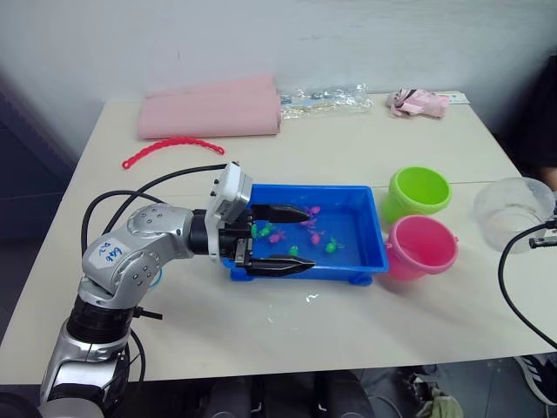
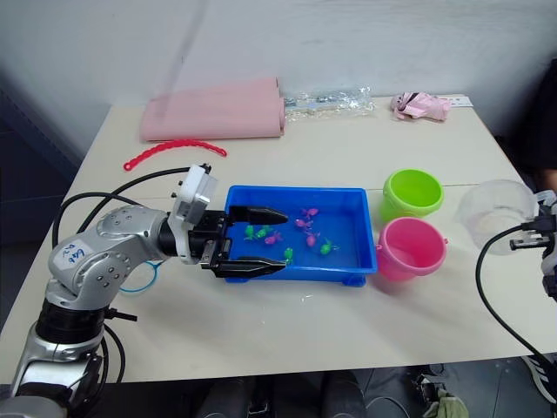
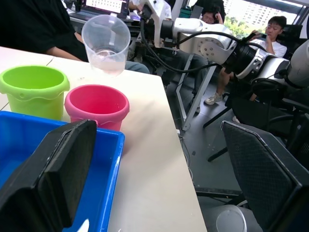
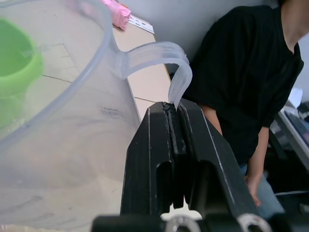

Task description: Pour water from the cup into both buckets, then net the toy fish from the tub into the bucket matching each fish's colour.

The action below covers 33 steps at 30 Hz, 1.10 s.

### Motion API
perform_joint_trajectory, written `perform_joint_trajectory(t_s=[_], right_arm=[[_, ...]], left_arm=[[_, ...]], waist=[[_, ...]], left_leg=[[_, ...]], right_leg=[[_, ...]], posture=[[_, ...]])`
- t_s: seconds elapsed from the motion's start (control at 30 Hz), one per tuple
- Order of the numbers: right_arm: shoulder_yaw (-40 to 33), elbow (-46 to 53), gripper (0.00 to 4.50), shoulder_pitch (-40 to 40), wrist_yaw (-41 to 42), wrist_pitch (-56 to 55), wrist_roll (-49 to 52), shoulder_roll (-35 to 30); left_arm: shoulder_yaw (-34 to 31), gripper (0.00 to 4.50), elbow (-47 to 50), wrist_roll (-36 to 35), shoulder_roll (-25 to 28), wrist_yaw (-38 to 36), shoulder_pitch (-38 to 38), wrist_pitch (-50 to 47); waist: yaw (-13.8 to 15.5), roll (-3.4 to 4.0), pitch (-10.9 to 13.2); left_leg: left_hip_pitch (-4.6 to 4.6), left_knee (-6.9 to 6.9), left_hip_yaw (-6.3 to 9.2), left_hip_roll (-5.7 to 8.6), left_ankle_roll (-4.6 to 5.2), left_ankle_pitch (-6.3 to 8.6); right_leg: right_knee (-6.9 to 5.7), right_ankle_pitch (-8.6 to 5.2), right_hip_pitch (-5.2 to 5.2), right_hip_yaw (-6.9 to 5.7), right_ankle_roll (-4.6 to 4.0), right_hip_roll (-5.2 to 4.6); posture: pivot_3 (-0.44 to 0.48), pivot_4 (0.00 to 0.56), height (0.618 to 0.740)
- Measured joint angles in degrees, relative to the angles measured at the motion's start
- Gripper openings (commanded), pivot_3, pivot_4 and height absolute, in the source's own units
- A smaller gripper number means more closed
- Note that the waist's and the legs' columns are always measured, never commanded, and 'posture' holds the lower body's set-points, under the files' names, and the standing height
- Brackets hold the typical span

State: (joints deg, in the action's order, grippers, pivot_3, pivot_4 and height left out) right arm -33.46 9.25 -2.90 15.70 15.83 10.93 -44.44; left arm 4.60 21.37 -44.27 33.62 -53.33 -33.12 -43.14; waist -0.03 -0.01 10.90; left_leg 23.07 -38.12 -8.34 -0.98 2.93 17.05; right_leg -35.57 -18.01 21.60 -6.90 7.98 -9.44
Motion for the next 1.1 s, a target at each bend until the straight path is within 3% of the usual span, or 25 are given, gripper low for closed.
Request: perform_joint_trajectory(t_s=[0.33,0.73,1.1], right_arm=[[5.8,2.6,0.07,-2.2,0.9,-11.4,-15.5,-4.6],[6.4,1.6,0.07,-2.5,-2.0,-24.7,-32.6,-8.2],[6.3,1.1,0.07,-0.8,-1.4,-23.6,-30.6,-4.9]], left_arm=[[0.4,4.5,-1.6,2.3,-0.1,-0.6,0.0,1.8],[0.6,4.5,-1.9,3.6,-1.1,-1.2,0.0,2.0],[1.0,4.5,-2.1,4.5,-1.6,-1.5,-0.4,2.1]], waist=[[0.0,0.0,0.0],[0.0,-0.01,0.0],[0.0,-0.01,0.0]], left_leg=[[0.0,-0.01,0.0,0.0,0.0,-0.01],[0.01,-0.03,0.01,0.0,0.0,-0.01],[0.01,-0.04,0.02,0.0,0.0,-0.02]], right_leg=[[0.01,0.01,0.0,-0.01,0.02,0.0],[0.0,0.0,0.0,-0.01,0.02,0.0],[0.0,0.0,-0.02,-0.03,0.02,0.0]], posture=[[0.0,0.15,0.738],[0.0,0.15,0.738],[0.0,0.15,0.738]])
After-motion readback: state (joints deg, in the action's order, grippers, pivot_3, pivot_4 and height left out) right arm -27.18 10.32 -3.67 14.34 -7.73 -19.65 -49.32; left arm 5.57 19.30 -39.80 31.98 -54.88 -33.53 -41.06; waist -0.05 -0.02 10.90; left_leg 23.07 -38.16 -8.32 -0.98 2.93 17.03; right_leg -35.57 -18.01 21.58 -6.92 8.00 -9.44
